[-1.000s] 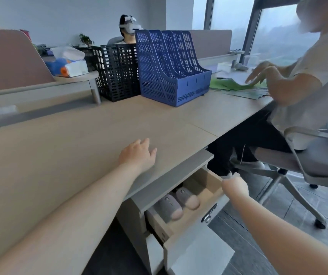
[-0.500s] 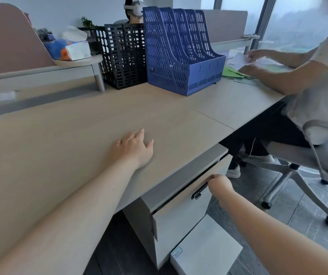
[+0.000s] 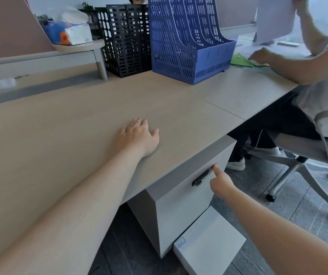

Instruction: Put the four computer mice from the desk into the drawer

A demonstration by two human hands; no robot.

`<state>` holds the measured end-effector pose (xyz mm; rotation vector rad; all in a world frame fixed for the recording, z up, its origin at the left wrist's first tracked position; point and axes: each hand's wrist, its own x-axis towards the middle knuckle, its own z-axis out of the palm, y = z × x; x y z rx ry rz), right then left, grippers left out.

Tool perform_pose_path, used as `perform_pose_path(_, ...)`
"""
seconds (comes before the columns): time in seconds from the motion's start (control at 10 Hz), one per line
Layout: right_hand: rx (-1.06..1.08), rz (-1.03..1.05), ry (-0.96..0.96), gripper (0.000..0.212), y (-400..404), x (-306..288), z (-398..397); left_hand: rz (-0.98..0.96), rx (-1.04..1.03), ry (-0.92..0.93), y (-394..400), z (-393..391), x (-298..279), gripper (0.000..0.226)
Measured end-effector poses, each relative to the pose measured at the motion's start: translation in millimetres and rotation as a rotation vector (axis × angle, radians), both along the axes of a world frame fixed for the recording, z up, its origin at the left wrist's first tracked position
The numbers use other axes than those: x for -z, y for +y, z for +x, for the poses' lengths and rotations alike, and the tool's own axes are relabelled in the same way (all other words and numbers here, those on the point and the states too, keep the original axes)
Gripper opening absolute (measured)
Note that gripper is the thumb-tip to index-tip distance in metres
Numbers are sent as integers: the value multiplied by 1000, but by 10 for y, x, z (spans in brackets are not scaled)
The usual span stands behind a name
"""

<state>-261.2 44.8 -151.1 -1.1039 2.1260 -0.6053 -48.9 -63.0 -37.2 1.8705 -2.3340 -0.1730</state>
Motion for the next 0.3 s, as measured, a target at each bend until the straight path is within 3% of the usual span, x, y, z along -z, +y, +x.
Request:
perform_pose_path(0.2, -179, 159, 115, 65, 76, -190, -122, -4, 24, 26, 75, 17, -22, 61)
perform_pose_path(0.3, -246, 282, 168, 44, 124, -280, -209, -24, 28, 46, 105, 36, -20, 59)
